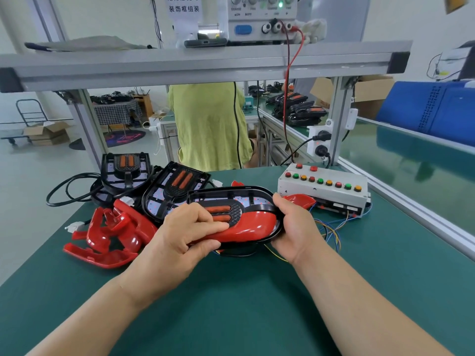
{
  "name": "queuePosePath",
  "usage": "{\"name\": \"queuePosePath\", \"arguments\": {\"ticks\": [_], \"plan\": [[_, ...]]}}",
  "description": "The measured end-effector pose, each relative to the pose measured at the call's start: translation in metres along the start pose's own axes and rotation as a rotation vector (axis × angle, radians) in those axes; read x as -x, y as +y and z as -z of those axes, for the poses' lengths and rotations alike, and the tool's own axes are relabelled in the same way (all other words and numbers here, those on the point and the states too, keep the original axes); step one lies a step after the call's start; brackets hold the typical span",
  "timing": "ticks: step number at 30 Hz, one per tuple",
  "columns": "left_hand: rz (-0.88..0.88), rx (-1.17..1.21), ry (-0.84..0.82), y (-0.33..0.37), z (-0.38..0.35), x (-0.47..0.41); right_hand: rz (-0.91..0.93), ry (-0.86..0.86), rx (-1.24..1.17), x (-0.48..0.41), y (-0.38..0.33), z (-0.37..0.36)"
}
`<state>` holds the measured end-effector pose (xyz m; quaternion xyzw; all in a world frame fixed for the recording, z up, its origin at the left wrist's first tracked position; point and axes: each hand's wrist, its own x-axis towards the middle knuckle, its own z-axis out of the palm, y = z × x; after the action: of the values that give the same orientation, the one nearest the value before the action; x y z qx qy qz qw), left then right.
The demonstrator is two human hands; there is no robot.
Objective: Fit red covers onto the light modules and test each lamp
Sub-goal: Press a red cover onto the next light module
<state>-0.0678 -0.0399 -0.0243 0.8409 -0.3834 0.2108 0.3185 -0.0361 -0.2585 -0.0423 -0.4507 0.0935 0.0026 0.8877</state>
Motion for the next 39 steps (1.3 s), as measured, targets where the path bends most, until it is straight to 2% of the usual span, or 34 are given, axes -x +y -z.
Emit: {"name": "queuePosePath", "arguments": {"ticks": [6,16,21,25,31,34,39], "plan": [[0.039,0.022,0.022,0.003,0.002,-0.002,-0.043,0.024,0.012,0.001,0.001,-0.002],[0.081,0.046,-0.06,0.0,-0.005,0.0,-0.022,0.022,0.037,0.003,0.005,-0.003],[0.1,0.07,-0.06,-0.003,-0.008,0.002,-0.033,-0.099,-0.029,0.003,0.003,-0.002],[0.138,0.104,-0.063,-0.006,-0.008,0.003,-0.004,-0.228,0.058,0.008,0.001,-0.002],[0.152,0.135,-0.057,-0.007,-0.013,0.004,0.011,-0.164,0.082,0.008,0.003,-0.001],[0.114,0.085,-0.051,-0.009,-0.018,0.005,0.018,-0.109,0.072,0.006,0.004,-0.001],[0.084,-0.012,-0.014,-0.011,-0.022,0.006,0.037,-0.113,0.059,0.004,0.004,-0.001]]}}
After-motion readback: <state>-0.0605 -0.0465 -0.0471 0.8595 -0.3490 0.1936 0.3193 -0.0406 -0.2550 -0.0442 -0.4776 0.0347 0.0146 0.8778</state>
